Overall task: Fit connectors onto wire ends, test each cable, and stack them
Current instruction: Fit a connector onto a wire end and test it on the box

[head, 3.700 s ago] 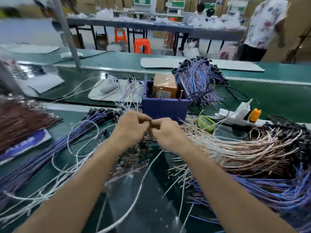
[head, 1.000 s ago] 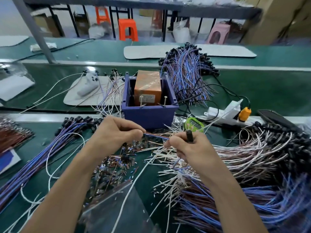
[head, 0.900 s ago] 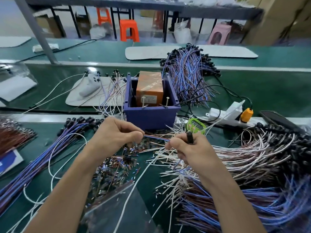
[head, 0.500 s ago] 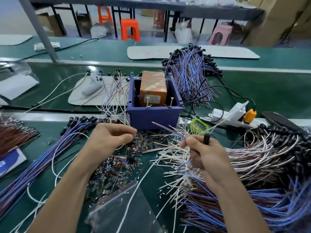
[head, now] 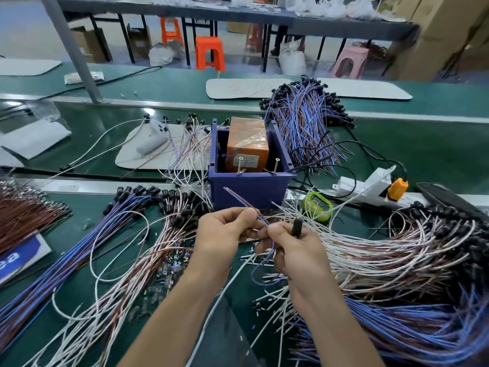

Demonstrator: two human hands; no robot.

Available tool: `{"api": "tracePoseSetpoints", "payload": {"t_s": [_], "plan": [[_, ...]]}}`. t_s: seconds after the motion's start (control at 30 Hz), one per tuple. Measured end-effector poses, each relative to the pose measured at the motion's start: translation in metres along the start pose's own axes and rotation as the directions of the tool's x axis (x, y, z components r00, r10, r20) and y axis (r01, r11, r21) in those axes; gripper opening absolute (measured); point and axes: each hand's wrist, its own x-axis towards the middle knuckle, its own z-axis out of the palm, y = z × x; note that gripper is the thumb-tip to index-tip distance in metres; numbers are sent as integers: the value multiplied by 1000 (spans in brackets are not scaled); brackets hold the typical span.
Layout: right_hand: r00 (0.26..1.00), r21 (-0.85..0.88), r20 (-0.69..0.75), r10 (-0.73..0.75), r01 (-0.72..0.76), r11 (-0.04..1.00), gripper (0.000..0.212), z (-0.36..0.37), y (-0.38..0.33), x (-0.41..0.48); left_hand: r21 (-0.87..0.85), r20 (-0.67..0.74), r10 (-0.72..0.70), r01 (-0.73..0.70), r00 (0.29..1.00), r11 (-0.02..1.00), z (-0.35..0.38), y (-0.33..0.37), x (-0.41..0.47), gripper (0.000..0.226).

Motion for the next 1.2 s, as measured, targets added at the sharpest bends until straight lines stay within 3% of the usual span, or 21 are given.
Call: {"api": "tracePoseSetpoints", "payload": {"t_s": [0.13, 0.23, 0.37, 0.53, 0.77, 1.2], "plan": [[967, 172, -253, -18, 64, 983, 32, 3, 7, 2, -39, -142, 10, -16, 990, 999, 1, 4, 2, 24], [943, 273, -332, 12, 84, 958, 31, 5, 10, 3, -72, -148, 18, -29, 989, 997, -2, 11, 8, 20], [928, 335, -366, 65, 67, 940, 28, 6, 12, 2, 29, -153, 34, -30, 988, 999, -2, 15, 17, 23], [918, 328, -388, 81, 56, 943, 21, 7, 16, 6, 22, -127, 67, -64, 990, 998, 0, 13, 24, 22], [925, 333, -372, 78, 55, 941, 22, 6, 17, 8, 164, -280, 141, -97, 950, 982, -7, -1, 28, 25], [930, 325, -357, 84, 39, 945, 23, 5, 14, 10, 233, -239, 164, -108, 957, 966, -5, -7, 35, 24]]}}
